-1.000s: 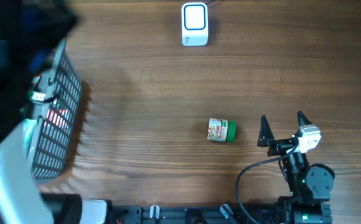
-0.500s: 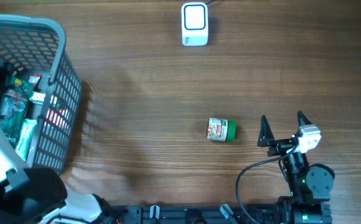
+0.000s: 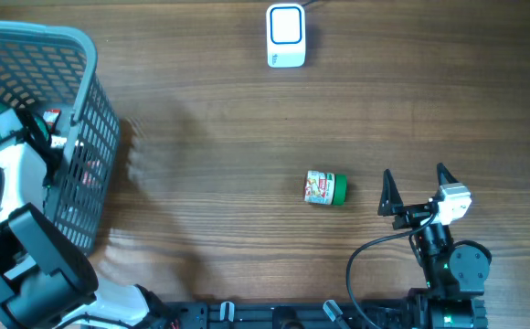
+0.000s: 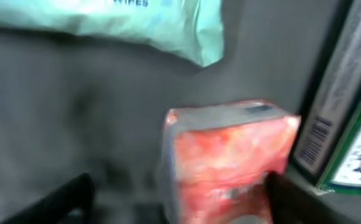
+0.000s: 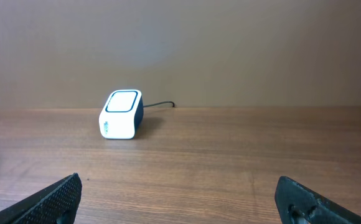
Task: Scan the item barcode
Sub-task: 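Reach the left gripper into the basket and grasp the red box, then place the small red box on the table beside the jar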
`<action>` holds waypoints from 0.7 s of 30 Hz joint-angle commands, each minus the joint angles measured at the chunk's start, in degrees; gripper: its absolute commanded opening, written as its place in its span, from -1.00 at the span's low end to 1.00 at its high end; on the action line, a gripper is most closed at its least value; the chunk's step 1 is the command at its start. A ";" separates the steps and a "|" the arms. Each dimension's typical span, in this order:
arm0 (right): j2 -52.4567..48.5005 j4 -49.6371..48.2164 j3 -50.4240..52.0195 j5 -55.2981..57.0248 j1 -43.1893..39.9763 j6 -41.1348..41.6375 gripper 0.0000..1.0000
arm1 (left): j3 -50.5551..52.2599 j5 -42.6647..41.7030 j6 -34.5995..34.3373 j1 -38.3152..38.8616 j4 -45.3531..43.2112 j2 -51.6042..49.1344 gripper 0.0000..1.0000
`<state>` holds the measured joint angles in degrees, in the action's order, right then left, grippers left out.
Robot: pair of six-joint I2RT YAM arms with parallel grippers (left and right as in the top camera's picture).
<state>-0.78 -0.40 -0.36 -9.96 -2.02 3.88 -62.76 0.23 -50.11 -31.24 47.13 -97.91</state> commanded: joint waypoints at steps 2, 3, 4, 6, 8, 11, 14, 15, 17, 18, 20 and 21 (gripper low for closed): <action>0.35 -0.22 0.07 1.16 -0.13 0.63 0.99 | 1.81 -0.81 0.39 -0.15 -1.66 0.50 -0.02; 0.35 -0.24 0.07 1.16 -0.13 0.63 1.00 | 1.81 -0.81 0.39 -0.15 -1.81 0.50 -0.16; 0.35 -0.22 0.07 1.16 -0.13 0.61 1.00 | 1.81 -0.83 0.39 -0.15 -1.92 0.50 -0.41; 0.35 -0.24 0.07 1.16 -0.13 0.63 1.00 | 1.79 -0.83 0.46 -0.15 -1.92 0.52 -0.92; 0.35 -0.24 0.07 1.16 -0.13 0.63 1.00 | 1.42 -0.85 3.56 -0.15 -1.73 1.11 -0.92; 0.35 -0.24 0.07 1.16 -0.13 0.63 1.00 | -3.06 -0.09 9.53 -0.17 3.26 5.70 -0.92; 0.35 -0.22 0.07 1.16 -0.13 0.63 1.00 | -10.49 1.88 10.91 -0.17 8.66 12.41 -0.92; 0.35 -0.22 0.07 1.16 -0.13 0.63 1.00 | -13.62 3.17 10.93 -0.17 10.40 15.30 -0.92; 0.35 -0.24 0.07 1.16 -0.13 0.61 0.99 | -19.28 5.55 10.91 -0.15 12.52 21.66 -0.92; 0.35 -0.24 0.07 1.16 -0.13 0.63 1.00 | -20.81 6.40 10.91 -0.15 12.46 24.59 -0.92; 0.35 -0.22 0.07 1.16 -0.13 0.61 1.00 | -21.79 7.30 10.64 -0.15 11.50 32.02 -0.92; 0.35 -0.22 0.07 1.16 -0.13 0.63 1.00 | -21.79 7.26 10.73 0.02 11.50 34.75 -0.92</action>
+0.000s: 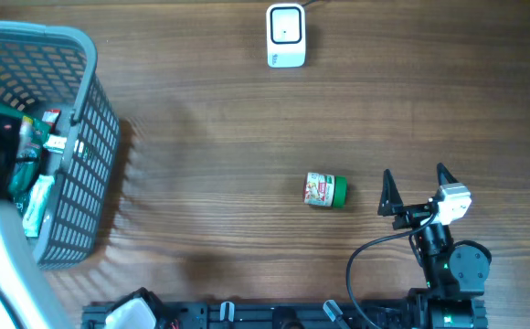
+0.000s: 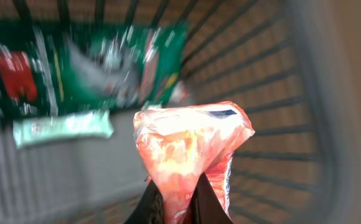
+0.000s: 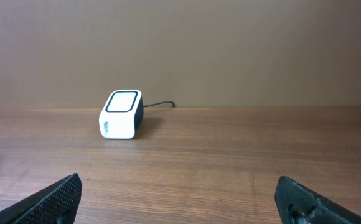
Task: Scan the item barcode
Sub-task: 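Place the small red box on the table beside the jar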
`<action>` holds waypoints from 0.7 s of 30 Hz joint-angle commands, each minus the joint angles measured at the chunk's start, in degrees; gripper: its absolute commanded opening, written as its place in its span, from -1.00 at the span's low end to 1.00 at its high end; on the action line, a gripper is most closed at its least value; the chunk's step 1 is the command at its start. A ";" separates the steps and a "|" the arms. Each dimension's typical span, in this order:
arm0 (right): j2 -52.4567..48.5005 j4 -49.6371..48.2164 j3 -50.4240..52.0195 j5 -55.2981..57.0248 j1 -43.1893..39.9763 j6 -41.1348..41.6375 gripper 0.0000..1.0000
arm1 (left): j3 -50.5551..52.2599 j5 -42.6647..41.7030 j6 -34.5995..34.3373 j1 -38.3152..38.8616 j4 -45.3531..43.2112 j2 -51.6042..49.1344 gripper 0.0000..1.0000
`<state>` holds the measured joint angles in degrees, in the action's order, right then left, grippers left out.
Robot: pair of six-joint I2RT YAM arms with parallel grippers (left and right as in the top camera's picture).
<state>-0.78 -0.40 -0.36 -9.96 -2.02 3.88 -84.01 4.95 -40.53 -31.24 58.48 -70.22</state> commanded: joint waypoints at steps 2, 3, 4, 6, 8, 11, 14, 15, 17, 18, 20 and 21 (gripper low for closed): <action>0.35 -0.22 0.07 1.16 -0.13 0.61 0.99 | -0.39 0.96 5.64 1.18 1.55 11.04 -0.92; 0.35 -0.22 0.07 1.16 -0.13 0.61 1.00 | -0.31 -1.60 10.05 1.88 2.36 12.15 -0.92; 0.35 -0.24 0.07 1.16 -0.13 0.63 1.00 | -0.31 -6.67 16.31 2.89 4.02 13.07 -0.92; 0.35 -0.24 0.07 1.16 -0.13 0.63 1.00 | -0.20 -24.79 33.88 5.95 10.38 13.64 -0.92; 0.35 -0.22 0.07 1.16 -0.13 0.63 1.00 | 1.57 -41.97 50.56 9.05 15.02 13.60 -0.92; 0.35 -0.24 0.07 1.16 -0.13 0.63 0.99 | 7.08 -56.33 70.79 14.19 18.93 13.53 -0.92; 0.35 -0.22 0.07 1.16 -0.13 0.63 1.00 | 15.67 -61.61 78.25 19.74 17.14 11.74 -0.92; 0.35 -0.24 0.07 1.16 -0.13 0.61 1.00 | 18.40 -61.99 77.94 21.46 15.67 10.49 -0.92; 0.35 -0.24 0.07 1.16 -0.13 0.63 1.00 | 23.63 -62.62 74.20 25.42 10.78 6.67 -0.92; 0.35 -0.22 0.07 1.16 -0.13 0.63 0.99 | 25.38 -62.36 69.42 27.45 6.38 4.28 -0.92; 0.35 -0.24 0.07 1.16 -0.13 0.63 0.99 | 26.73 -61.46 57.72 30.60 -1.97 -0.59 -0.92; 0.35 -0.22 0.07 1.16 -0.13 0.66 1.00 | 26.75 -59.08 51.65 32.22 -5.79 -3.45 -0.92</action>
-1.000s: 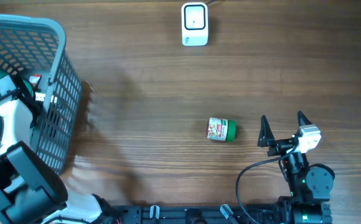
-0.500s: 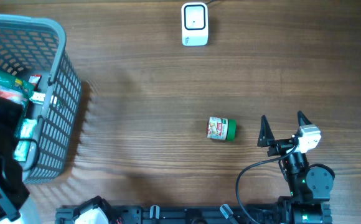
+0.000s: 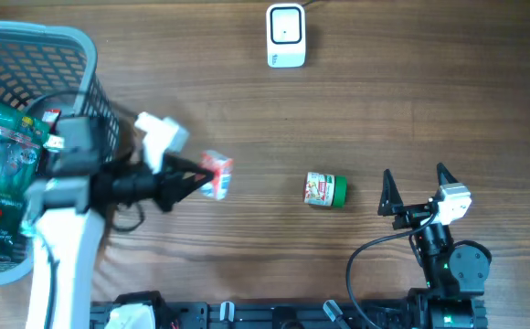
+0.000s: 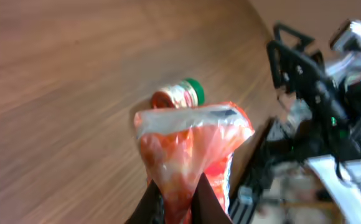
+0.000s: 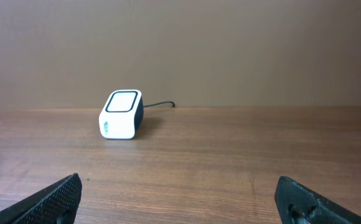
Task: Scan the item barcode
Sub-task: 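Place the small red box on the table beside the jar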
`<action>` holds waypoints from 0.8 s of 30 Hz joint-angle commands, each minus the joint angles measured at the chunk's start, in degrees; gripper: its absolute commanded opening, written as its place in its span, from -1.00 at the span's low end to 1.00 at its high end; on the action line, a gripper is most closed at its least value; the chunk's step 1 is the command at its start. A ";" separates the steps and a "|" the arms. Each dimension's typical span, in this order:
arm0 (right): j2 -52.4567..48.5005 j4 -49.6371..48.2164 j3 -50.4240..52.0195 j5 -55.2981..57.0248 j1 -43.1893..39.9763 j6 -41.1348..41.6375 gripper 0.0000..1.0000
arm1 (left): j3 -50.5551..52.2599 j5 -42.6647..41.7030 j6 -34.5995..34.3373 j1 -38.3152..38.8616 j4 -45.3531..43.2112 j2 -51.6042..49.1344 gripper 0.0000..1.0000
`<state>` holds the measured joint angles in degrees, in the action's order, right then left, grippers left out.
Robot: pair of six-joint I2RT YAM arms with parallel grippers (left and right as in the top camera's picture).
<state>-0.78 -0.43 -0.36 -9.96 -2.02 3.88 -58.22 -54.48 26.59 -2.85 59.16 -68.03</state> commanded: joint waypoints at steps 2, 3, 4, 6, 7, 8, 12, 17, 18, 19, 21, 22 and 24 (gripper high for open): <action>0.35 -0.20 0.07 1.16 -0.13 0.63 1.00 | 0.96 11.02 -30.21 7.17 -13.62 -11.15 -0.92; 0.35 -0.20 0.07 1.16 -0.13 0.63 0.99 | 0.96 20.31 -40.11 9.05 -16.00 -14.05 -0.92; 0.35 -0.20 0.07 1.16 -0.13 0.63 1.00 | 0.96 29.92 -49.79 10.97 -16.79 -16.61 -0.92; 0.35 -0.20 0.07 1.18 -0.13 0.63 0.99 | 0.96 40.28 -55.58 15.82 -17.00 -21.92 -0.92; 0.35 -0.22 0.07 1.16 -0.13 0.63 0.99 | 0.96 41.33 -55.58 18.32 -17.51 -24.13 -0.92; 0.35 -0.20 0.07 1.16 -0.13 0.63 1.00 | 0.96 41.27 -55.58 20.68 -18.45 -26.25 -0.92; 0.35 -0.20 0.07 1.16 -0.13 0.63 0.99 | 0.96 41.07 -50.71 30.97 -21.03 -32.09 -0.92; 0.35 -0.20 0.07 1.16 -0.13 0.63 0.99 | -6.29 43.17 -49.33 32.11 -13.90 -28.37 1.00; 0.35 -0.20 0.07 1.16 -0.13 0.63 1.00 | -9.94 44.09 -49.31 31.21 -10.56 -26.73 1.00; 0.35 -0.22 0.07 1.16 -0.13 0.63 1.00 | -13.38 45.53 -49.31 30.51 -7.69 -25.40 1.00; 0.35 -0.20 0.07 1.16 -0.13 0.63 1.00 | -23.89 52.02 -49.33 29.11 0.26 -22.03 1.00; 0.35 -0.22 0.07 1.16 -0.13 0.63 1.00 | -31.41 58.23 -49.90 28.33 5.35 -19.96 1.00; 0.35 -0.20 0.07 1.16 -0.13 0.63 1.00 | -44.72 72.81 -54.05 26.43 12.59 -15.34 1.00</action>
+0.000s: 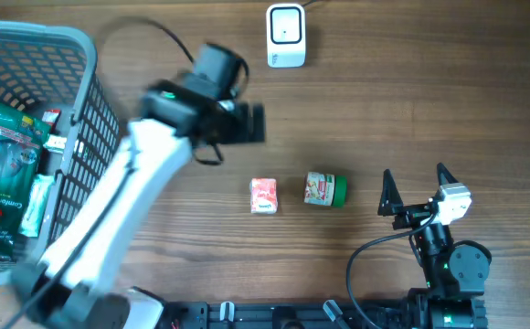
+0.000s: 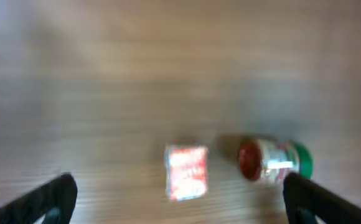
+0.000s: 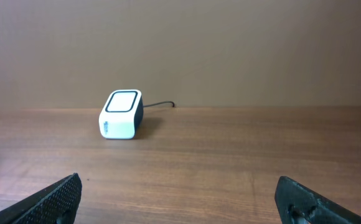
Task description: Scan the item barcode
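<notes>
A small red packet lies on the table just left of a green-capped jar; both show blurred in the left wrist view, packet and jar. My left gripper hovers open above and behind the packet, with nothing between its fingers. The white scanner stands at the far edge, also seen from the right wrist. My right gripper rests open near the front right, facing the scanner.
A grey mesh basket holding several packaged goods stands at the left edge. The scanner's cable runs off the far side of the table.
My left gripper let go of the red packet, which now lies on the table left of the jar. The gripper has opened and moved up toward the far side. The right arm is unmoved.
My left gripper was open around the red packet inside the basket. Then it was shut on the packet, lifted within the basket. Then it held the packet over the table left of the jar. Now the packet lies beside the jar and the gripper is open.
</notes>
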`<action>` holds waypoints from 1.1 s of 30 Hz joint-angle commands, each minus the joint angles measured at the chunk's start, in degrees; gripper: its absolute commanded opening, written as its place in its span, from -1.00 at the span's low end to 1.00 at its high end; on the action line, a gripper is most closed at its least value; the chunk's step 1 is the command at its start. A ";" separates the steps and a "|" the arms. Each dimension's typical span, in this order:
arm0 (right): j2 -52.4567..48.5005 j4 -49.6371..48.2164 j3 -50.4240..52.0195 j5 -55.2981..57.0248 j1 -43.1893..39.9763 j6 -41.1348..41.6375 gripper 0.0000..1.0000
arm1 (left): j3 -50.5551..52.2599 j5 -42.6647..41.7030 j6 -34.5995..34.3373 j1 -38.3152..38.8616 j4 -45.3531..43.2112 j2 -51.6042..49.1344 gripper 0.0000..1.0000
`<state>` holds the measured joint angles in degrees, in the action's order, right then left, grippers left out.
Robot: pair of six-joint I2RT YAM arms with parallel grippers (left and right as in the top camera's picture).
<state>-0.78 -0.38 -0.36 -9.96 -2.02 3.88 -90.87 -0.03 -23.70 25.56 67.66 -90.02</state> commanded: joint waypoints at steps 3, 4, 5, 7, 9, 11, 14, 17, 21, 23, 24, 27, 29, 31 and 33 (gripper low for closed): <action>0.35 -0.26 0.07 1.16 -0.13 0.61 1.00 | -15.30 31.36 -9.77 -6.21 4.07 13.42 1.00; 0.35 -0.24 0.07 1.16 -0.13 0.63 0.99 | -15.28 33.42 -13.25 -8.66 5.22 15.30 1.00; 0.35 -0.26 0.07 1.16 -0.13 0.61 0.99 | -15.28 34.21 -17.11 -12.31 7.19 16.87 1.00; 0.35 -0.26 0.07 1.16 -0.13 0.63 1.00 | -15.28 34.40 -27.65 -21.33 12.17 18.51 1.00; 0.35 -0.26 0.07 1.16 -0.13 0.63 0.99 | -14.97 31.93 -35.93 -33.22 15.58 17.94 1.00; 0.35 -0.26 0.07 1.16 -0.13 0.63 1.00 | -13.73 27.04 -35.89 -43.12 15.45 14.91 1.00; 0.35 -0.24 0.07 1.16 -0.13 0.61 1.00 | -12.57 21.44 -33.83 -50.66 14.97 6.99 1.00; 0.35 -0.24 0.07 1.16 -0.13 0.66 0.99 | -12.57 20.39 -33.53 -51.71 14.38 -4.44 1.00; 0.35 -0.24 0.07 1.16 -0.13 0.63 0.99 | -12.57 19.06 -28.35 -51.45 11.06 -17.31 1.00; 0.35 -0.24 0.07 1.16 -0.13 0.63 0.99 | -12.57 14.86 -21.07 -51.45 6.27 -22.56 1.00; 0.35 -0.26 0.07 1.16 -0.13 0.63 1.00 | -12.57 12.24 -17.07 -51.45 3.63 -24.52 1.00; 0.35 -0.26 0.07 1.16 -0.13 0.63 0.99 | -12.57 8.68 -12.46 -51.45 -0.33 -27.19 1.00; 0.35 -0.26 0.07 1.16 -0.13 0.63 0.99 | -12.50 8.37 -12.50 -51.45 -1.36 -28.28 1.00; 0.35 -0.26 0.07 1.16 -0.13 0.63 0.99 | -12.50 8.37 -12.50 -51.39 -1.33 -28.70 1.00; 0.35 -0.24 0.07 1.16 -0.13 0.61 0.99 | -12.39 7.93 -12.48 -51.39 -1.25 -29.75 1.00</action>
<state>-0.78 -0.40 -0.36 -9.80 -2.02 3.88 -103.55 9.15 -37.74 -25.89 66.52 -117.56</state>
